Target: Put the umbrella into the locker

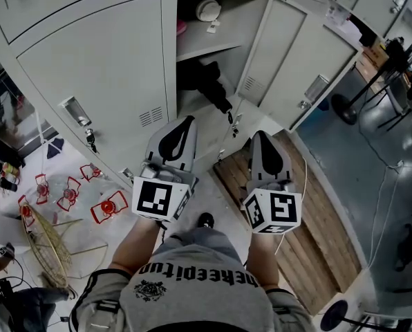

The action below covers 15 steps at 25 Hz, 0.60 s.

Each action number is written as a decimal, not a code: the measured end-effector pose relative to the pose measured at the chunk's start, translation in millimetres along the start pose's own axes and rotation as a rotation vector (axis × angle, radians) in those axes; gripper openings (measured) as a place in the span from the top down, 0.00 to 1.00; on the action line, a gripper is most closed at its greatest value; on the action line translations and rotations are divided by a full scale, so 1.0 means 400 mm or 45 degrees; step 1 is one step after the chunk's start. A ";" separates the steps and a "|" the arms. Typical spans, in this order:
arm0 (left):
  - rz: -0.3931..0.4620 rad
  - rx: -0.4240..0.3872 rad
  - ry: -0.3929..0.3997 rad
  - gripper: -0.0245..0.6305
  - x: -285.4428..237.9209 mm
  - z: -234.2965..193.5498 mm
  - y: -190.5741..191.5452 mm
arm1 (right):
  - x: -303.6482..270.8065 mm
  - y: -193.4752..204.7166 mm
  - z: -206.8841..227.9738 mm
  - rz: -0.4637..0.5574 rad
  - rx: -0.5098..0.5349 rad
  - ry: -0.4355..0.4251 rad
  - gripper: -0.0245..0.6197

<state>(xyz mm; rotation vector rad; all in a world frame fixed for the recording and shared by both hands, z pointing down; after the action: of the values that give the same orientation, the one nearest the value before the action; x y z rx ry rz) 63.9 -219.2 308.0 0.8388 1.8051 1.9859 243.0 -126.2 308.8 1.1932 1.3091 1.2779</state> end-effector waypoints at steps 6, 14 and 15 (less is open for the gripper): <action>0.000 -0.003 0.010 0.96 0.012 0.006 -0.004 | 0.019 0.001 -0.010 0.017 0.004 0.019 0.96; -0.009 -0.006 0.019 0.96 0.032 0.013 -0.005 | 0.036 0.002 -0.025 0.022 -0.004 0.018 0.96; -0.008 -0.006 0.019 0.96 0.034 0.014 -0.005 | 0.038 0.002 -0.027 0.022 -0.006 0.019 0.96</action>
<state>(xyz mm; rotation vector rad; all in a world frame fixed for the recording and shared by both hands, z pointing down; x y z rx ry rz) 56.6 -206.3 308.8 0.8174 1.8087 1.9968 230.8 -112.3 310.0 1.1964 1.3085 1.3036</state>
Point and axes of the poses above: the fingertips, and each gripper's own axes: x backward along the fingers, z to its right, y out of its underside, the point moved 8 cm from there along x, backward along the fingers, and after that the axes turned 5 degrees about -z, right-handed, at the moved point
